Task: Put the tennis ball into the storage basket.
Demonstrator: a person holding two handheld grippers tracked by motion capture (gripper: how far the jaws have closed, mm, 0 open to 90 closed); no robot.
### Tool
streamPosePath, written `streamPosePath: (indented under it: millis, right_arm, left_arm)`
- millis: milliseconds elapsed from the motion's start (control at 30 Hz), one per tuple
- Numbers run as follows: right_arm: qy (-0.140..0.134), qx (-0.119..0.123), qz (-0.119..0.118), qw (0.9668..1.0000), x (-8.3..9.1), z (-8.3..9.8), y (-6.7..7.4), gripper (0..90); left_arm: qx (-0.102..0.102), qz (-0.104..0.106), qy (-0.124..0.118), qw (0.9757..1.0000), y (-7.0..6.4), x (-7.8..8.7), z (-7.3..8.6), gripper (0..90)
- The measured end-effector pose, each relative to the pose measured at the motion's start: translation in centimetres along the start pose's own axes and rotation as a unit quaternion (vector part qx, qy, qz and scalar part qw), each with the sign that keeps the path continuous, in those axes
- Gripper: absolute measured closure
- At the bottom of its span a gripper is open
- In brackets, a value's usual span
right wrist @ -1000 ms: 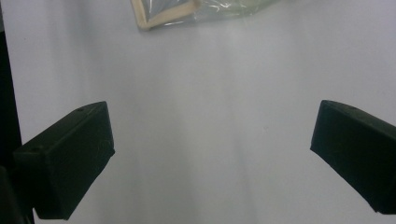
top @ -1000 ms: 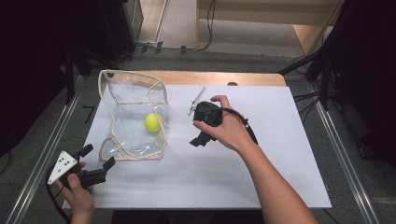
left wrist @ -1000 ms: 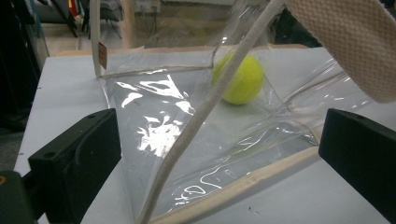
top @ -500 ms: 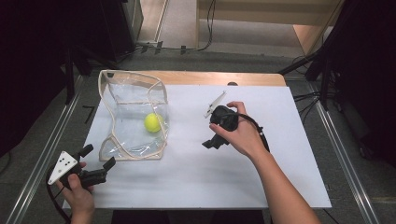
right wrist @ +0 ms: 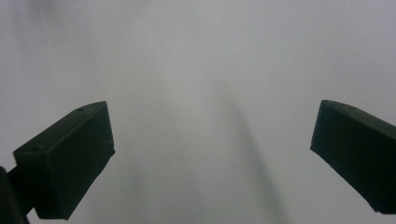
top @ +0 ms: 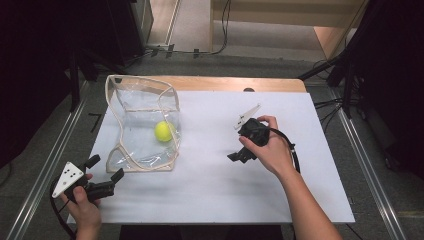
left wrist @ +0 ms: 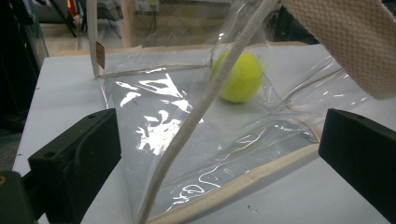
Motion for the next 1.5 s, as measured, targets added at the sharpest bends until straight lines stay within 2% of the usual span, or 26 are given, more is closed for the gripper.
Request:
streamPosePath:
  millis: [567, 867, 1200, 1500]
  right_arm:
    - [-0.056, -0.025, 0.017, 0.9980, 1.0, 4.0, -0.5, 0.0]
    - [-0.092, -0.029, 0.029, 0.9949, 1.9, 5.9, -0.6, 0.0]
    - [-0.151, -0.041, 0.056, 0.9860, 2.8, 8.8, -0.8, 0.0]
    - [-0.192, -0.060, 0.065, 0.9774, 3.7, 11.5, -0.6, 0.0]
  left_arm:
    - [0.000, 0.000, 0.000, 1.0000, 0.0, 0.0, 0.0, 0.0]
    - [0.001, 0.001, 0.000, 1.0000, -0.1, 0.0, 0.0, 0.0]
    - [-0.002, 0.001, 0.002, 1.0000, -0.1, 0.0, 0.0, 0.0]
    - [-0.004, 0.001, 0.002, 1.0000, -0.1, 0.0, 0.0, 0.0]
Point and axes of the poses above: each handheld gripper's, and its own axes: x roughly backward along the jaws, z roughly out of its underside, y roughly to its left, the point moved 4 cm from there along -x, roughly forward along the jaws, and after that the axes turned 13 degrees about -z, right-handed, at the moved point
